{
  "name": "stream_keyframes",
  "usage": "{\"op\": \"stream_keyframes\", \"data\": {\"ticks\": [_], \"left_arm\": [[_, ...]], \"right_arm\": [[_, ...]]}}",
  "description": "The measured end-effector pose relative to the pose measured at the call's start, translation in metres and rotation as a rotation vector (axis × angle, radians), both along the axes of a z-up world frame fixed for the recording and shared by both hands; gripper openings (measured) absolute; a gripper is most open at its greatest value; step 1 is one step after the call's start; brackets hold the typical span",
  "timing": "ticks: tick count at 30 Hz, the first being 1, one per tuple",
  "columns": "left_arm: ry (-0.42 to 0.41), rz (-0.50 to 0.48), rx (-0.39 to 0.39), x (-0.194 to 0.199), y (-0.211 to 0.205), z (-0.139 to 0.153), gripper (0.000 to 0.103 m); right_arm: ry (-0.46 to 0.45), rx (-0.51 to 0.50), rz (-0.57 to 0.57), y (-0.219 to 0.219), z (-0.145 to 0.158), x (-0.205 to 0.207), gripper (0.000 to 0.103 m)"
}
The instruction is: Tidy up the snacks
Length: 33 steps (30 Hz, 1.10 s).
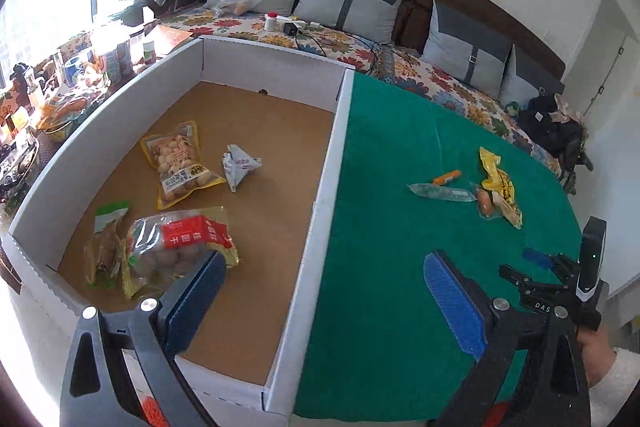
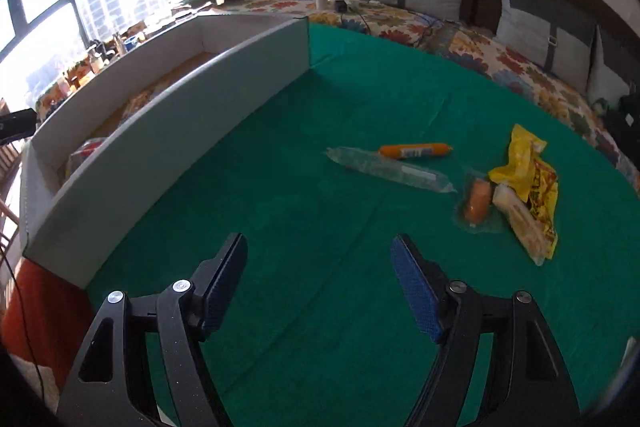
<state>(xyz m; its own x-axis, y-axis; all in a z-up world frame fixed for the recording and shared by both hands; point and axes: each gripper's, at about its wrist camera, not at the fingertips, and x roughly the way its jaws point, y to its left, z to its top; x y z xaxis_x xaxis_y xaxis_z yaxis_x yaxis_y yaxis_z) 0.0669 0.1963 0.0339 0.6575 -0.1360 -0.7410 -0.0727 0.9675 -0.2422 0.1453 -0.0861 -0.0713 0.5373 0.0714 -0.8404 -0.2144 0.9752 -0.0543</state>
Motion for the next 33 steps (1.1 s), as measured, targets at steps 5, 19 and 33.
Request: {"op": "stream_keyframes", "data": {"ticks": [5, 19, 33], "left_arm": [[0.08, -0.233, 0.035, 0.023, -0.114, -0.039, 0.102], [0.203, -0.236, 0.217, 0.113, -0.234, -0.14, 0.102], [0.078, -0.177, 0.238, 0.13, -0.232, -0.145, 0.103]], "right_arm": [[-0.017, -0.041, -0.267, -0.134, -0.022, -0.051, 0.078], [-0.061, -0.014, -0.496, -0.205, -0.036, -0.069, 0.081], [-0.041, 0.005, -0.468, -0.208, -0.04, -0.064, 0.095]]}}
